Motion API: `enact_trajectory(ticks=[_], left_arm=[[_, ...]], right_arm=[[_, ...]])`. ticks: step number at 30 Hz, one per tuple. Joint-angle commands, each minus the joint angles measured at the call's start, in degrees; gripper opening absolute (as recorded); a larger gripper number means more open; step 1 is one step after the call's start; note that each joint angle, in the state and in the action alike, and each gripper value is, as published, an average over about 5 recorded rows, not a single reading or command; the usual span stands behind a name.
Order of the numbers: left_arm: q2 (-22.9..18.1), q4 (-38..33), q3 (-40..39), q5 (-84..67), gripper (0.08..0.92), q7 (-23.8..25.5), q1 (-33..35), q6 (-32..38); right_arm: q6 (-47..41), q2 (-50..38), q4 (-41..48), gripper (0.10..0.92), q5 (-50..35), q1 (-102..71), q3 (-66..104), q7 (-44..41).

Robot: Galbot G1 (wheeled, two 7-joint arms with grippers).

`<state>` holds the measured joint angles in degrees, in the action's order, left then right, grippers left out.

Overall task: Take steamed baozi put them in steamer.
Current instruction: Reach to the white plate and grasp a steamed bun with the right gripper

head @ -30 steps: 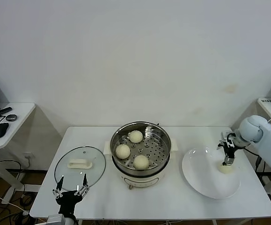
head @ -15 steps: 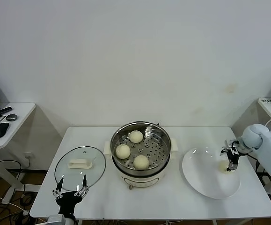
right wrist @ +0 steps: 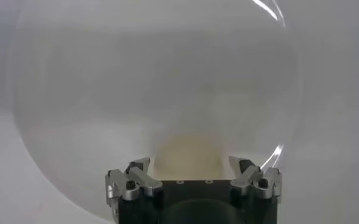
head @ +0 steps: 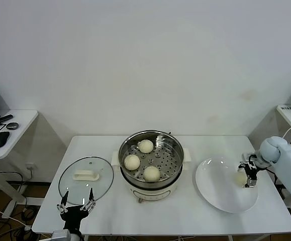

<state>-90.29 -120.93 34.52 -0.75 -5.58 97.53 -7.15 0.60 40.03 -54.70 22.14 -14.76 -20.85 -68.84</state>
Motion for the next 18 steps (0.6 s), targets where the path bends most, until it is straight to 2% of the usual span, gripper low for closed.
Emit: enact_trajectory(ticks=[1,7,12,15,18], left_arm=[[0.0,0.2,-0.1,0.0,0.823,0.0,0.0,0.0],[0.0,0.2,0.0,0.0,0.823,0.0,0.0,0.0],[0.0,0.3,-0.2,0.0,0.823,0.0,-0.2,0.0],[0.0,0.3,-0.3,0.2,0.823,0.0,-0.4,0.0],[0.0,0.4,-0.5,0.4,0.823,0.0,-0.6,0.0]], right_arm=[[0.4,0.4,0.9,0.823,0.6,-0.5,0.6,0.7],[0.1,0.5,1.1,0.807,-0.4,-0.4,0.7,1.5],[-1.2,-0.2,0.5,0.68,-3.6,0.5,-0.1,-0.1],[-3.1,-1.6,-1.3,0.601,-7.4,1.9,-1.5,-1.9],[-5.7,-4.1,-5.0,0.558,-13.3,6.2,-6.3,-3.2]])
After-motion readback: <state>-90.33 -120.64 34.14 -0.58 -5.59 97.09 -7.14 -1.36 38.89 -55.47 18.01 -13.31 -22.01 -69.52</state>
